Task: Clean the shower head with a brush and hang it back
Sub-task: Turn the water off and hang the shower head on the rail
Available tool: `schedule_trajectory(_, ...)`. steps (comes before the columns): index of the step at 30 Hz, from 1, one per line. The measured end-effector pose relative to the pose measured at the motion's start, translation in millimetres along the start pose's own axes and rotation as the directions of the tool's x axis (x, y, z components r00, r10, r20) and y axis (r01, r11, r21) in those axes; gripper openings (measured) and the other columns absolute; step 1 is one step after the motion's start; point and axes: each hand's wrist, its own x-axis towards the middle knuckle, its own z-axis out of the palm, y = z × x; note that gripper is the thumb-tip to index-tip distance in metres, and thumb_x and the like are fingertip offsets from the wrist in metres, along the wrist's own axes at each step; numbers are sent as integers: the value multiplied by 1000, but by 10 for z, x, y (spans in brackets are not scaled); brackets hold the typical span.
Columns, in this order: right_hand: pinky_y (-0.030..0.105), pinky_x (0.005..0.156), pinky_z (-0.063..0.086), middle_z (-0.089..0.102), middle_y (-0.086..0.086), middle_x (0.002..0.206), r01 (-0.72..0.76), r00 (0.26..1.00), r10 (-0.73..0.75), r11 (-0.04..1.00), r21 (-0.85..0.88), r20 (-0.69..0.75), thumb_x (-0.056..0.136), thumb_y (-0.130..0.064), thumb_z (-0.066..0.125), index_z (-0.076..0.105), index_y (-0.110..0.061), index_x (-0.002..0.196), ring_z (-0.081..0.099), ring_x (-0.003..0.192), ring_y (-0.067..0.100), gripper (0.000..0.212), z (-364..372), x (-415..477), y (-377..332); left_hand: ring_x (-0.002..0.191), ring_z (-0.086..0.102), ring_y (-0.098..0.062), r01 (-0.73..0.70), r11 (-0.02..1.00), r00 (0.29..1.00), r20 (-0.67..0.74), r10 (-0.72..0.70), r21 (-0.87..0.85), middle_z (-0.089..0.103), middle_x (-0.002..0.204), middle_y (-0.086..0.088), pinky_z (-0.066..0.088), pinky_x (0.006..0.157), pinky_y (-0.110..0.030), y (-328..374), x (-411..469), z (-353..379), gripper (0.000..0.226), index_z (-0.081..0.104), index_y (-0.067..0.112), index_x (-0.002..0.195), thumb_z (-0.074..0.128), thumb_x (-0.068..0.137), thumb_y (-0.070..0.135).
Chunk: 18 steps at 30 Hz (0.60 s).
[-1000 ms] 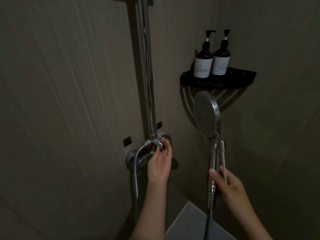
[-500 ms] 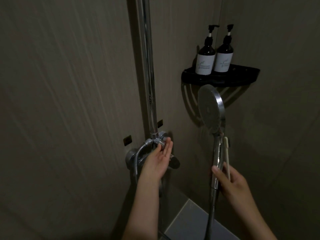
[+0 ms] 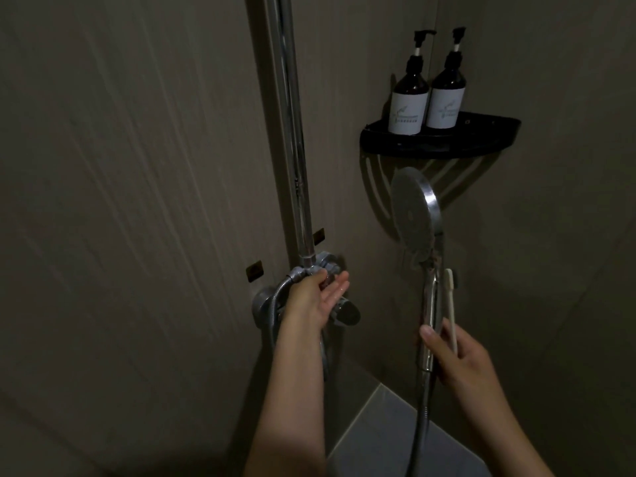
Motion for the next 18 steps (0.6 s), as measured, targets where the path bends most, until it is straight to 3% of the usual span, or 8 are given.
schedule_trajectory(5,7,47,40,57,12,72,-7,999,6,1000,-18,-36,89,-20,57,60,7,89,52,51,1,27,-56,-22,21,97,66,-30,-13,998,1000,18,12,62,62,109,-22,54,83,-38,-61,-58,-161,27,51,-2,119,47,96,10)
schedule_trajectory(7,7,49,39,53,12,72,3,998,-6,999,-40,-67,88,-20,59,59,9,88,50,57,7,29,-85,-26,38,89,66,-25,-95,984,994,-42,102,152,65,102,-17,54,78,-33,-175,-44,-289,24,56,0,114,49,96,14)
schedule_trajectory(10,6,47,38,50,5,65,-25,996,21,999,-48,-85,89,-19,60,61,2,83,47,50,1,21,-114,-38,42,74,56,-11,-194,931,954,-162,253,310,63,82,-3,45,69,-23,-396,-10,-452,21,62,3,108,57,91,15)
schedule_trajectory(11,6,46,37,48,3,63,-25,996,20,998,-60,-86,89,-18,59,61,0,81,45,48,0,20,-125,-43,44,77,55,-11,-177,929,956,-168,241,324,63,87,-3,43,72,-24,-465,-5,-469,23,62,5,109,60,89,17)
schedule_trajectory(15,15,51,37,46,7,66,-29,993,19,996,-81,-113,90,-20,60,59,5,84,42,57,8,25,-183,-54,38,120,51,-25,-40,956,996,-67,62,292,57,124,-11,35,104,-32,-655,72,-378,50,50,9,127,66,84,29)
schedule_trajectory(18,14,50,36,44,12,70,-19,993,8,995,-95,-116,90,-20,60,56,10,88,41,62,14,31,-222,-68,29,126,48,-26,-81,941,994,-45,102,328,54,132,-12,34,106,-32,-703,138,-341,49,47,6,131,61,89,27)
